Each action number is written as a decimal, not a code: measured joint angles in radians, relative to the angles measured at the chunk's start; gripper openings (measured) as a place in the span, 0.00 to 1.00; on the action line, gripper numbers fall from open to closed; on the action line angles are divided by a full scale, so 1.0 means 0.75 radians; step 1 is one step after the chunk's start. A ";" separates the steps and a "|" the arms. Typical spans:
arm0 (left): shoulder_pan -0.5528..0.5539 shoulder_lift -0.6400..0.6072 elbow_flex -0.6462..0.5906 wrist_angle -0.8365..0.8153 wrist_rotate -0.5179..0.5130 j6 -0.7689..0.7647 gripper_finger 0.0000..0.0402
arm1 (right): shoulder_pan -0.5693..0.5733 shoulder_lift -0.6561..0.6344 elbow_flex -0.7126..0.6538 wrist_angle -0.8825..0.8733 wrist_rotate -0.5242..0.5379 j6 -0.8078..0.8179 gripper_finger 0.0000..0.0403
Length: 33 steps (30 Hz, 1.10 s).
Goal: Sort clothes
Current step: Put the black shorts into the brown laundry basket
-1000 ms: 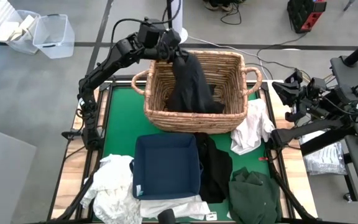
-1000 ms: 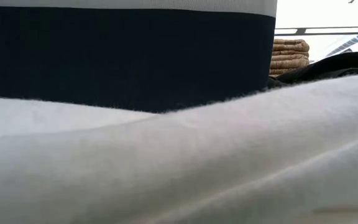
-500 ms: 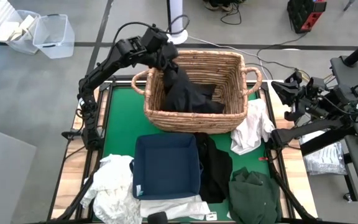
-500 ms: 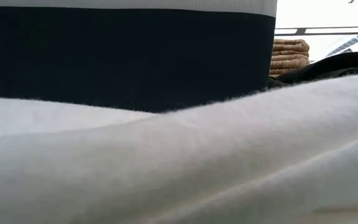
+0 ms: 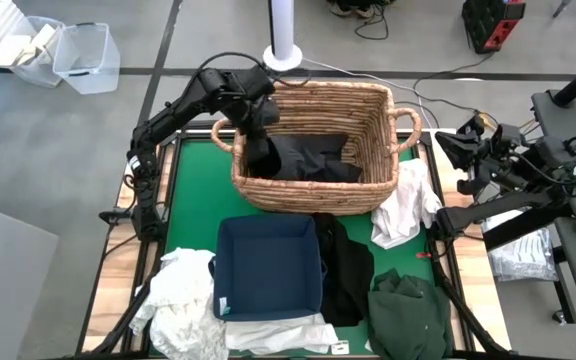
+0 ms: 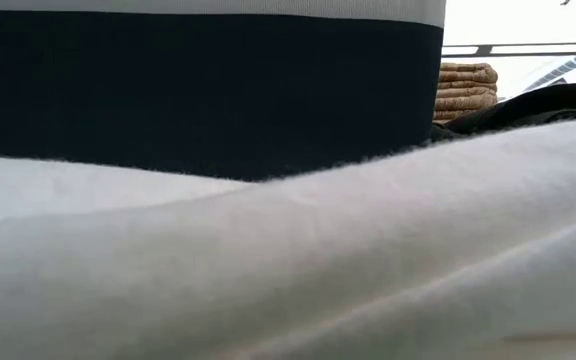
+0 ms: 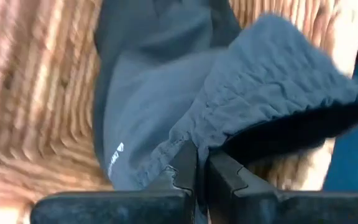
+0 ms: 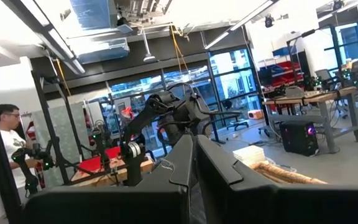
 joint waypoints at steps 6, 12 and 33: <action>0.000 0.000 -0.098 -0.037 -0.005 -0.031 0.00 | 0.000 0.001 0.000 -0.019 0.022 0.027 0.03; -0.001 0.000 -0.182 -0.040 -0.006 -0.041 0.00 | 0.000 0.001 0.000 -0.018 0.022 0.038 0.03; -0.001 0.000 -0.225 -0.036 -0.011 -0.047 0.05 | 0.000 0.001 0.000 -0.041 0.022 0.047 0.03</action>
